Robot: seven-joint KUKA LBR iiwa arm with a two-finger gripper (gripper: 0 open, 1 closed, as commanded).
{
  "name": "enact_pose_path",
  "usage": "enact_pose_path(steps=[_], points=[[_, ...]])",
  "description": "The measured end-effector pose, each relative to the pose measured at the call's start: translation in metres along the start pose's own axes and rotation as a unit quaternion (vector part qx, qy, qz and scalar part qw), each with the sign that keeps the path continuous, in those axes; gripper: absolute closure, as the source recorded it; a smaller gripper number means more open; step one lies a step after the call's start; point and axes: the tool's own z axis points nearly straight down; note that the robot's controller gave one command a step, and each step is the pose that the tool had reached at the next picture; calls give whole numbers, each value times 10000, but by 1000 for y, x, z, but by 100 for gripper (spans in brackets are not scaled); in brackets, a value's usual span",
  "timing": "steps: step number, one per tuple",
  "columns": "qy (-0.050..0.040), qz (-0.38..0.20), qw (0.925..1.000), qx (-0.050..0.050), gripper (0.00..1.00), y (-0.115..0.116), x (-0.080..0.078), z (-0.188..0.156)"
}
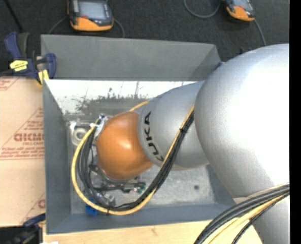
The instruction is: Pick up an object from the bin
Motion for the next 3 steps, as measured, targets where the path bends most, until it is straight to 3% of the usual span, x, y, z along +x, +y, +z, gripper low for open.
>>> enact_pose_path(steps=[1, 2, 3], points=[[-39, -172, 9998, 29, 100, -6, -13, -179], [-3, -166, 9999, 1, 0, -4, -11, -175], [28, -755, 9971, -23, 0, -16, -4, -33]])
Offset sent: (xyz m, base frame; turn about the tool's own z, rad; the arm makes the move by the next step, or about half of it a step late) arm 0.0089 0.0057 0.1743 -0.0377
